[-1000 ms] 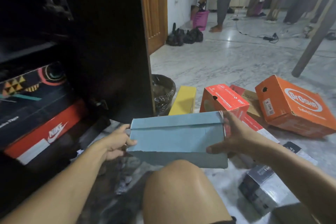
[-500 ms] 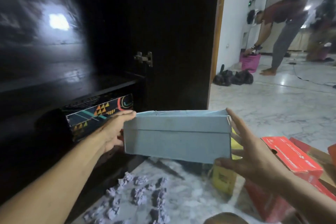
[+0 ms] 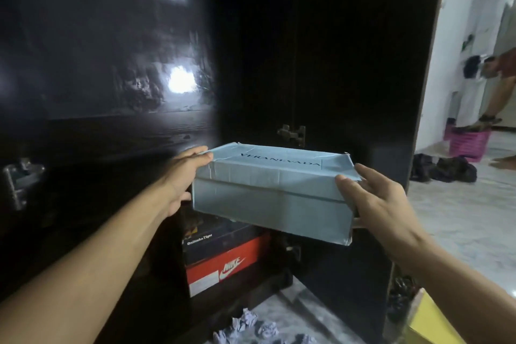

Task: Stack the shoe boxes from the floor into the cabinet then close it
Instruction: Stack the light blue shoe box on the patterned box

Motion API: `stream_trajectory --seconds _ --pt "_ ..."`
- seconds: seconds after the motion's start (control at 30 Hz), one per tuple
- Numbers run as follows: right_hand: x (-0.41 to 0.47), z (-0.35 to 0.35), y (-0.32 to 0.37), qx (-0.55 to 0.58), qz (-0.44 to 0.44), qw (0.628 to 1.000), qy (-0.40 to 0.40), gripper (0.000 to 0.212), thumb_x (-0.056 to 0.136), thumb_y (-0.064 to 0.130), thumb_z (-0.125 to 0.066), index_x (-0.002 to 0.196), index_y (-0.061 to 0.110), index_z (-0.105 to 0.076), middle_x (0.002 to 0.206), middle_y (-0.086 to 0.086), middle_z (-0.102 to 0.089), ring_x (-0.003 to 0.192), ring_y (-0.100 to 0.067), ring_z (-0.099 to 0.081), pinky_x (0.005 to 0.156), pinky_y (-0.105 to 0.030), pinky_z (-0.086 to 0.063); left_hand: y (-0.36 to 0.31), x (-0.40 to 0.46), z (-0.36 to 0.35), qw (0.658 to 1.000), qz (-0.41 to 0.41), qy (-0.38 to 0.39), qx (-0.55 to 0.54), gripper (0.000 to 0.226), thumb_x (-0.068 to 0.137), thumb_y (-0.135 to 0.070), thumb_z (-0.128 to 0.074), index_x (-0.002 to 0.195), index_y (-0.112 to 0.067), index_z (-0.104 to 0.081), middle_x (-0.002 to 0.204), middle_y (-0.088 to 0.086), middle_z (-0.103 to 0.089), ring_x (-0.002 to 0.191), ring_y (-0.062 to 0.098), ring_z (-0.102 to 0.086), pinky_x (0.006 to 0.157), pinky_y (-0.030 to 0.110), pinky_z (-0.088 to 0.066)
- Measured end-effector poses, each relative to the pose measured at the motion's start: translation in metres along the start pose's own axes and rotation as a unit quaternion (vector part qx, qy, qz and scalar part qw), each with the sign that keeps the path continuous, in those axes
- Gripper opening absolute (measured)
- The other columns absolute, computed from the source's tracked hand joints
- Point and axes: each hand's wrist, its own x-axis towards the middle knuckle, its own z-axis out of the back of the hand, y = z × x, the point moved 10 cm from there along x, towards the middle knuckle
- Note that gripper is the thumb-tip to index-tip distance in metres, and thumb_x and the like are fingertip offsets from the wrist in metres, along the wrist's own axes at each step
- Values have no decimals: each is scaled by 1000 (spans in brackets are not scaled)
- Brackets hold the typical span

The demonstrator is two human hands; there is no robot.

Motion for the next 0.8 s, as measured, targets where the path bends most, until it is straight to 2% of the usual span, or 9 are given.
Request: stream_trajectory --seconds 0.07,0.1,0.17,0.23,0.37,0.5,0.63,0.73,0.8 --pt "12 -8 11 -7 0 1000 -16 9 92 32 -62 93 38 -69 90 16 -73 93 -13 -70 83 -49 -58 -6 12 6 1000 3 0 4 29 92 -30 -61 121 -31 -60 114 2 -65 100 24 -60 99 48 -42" --pt "18 -9 19 -33 2 999 -27 19 91 37 -61 107 30 -67 99 12 -70 97 -18 -68 85 -51 -57 -10 16 5 1000 4 3 2 24 91 -30 -62 115 -31 -62 113 2 -64 98 22 -58 99 46 -40" --pt "30 -5 25 -63 -9 996 -63 60 81 51 -59 130 17 -59 116 -1 -65 108 -27 -63 86 -52 -56 -18 26 1 1000 -1 9 -2 13 91 -31 -62 104 -30 -64 110 4 -65 93 21 -57 94 41 -41" --pt "36 3 28 -68 -17 994 -85 67 74 55 -57 129 18 -60 117 -5 -64 107 -30 -62 81 -53 -58 -28 38 -5 1000 -9 13 8 10 91 -33 -60 100 -29 -63 104 3 -64 91 20 -57 94 40 -41" --pt "42 2 31 -40 -7 995 -87 56 77 49 -60 127 22 -60 114 -5 -65 102 -28 -63 74 -51 -60 -43 58 -9 999 -37 9 6 17 92 -34 -59 107 -28 -63 103 3 -64 93 22 -57 95 41 -41" --pt "56 -27 23 -47 4 996 -82 67 69 58 -59 123 18 -60 110 -4 -67 103 -26 -66 82 -51 -57 -30 83 0 999 -22 -20 -22 20 98 -32 -53 111 -18 -58 113 13 -60 83 22 -57 74 34 -46" --pt "76 -79 5 -51 12 998 -19 81 63 67 -55 129 20 -59 117 -3 -68 107 -23 -66 86 -44 -57 11 108 25 985 54 -156 52 63 93 -44 -60 142 -10 -39 139 12 -47 119 32 -50 96 46 -42" --pt "82 -113 -8 -25 -2 1000 14 73 67 67 -58 123 20 -63 114 -5 -70 103 -20 -67 82 -42 -60 29 115 31 968 71 -233 54 78 76 -52 -74 136 -9 -47 138 13 -49 120 36 -52 96 52 -49" --pt "88 -129 -8 -23 8 999 24 38 80 48 -62 105 20 -67 97 -4 -74 94 -20 -70 77 -45 -61 22 116 16 974 21 -225 24 73 74 -53 -75 128 -10 -52 133 9 -54 114 31 -56 95 44 -50"
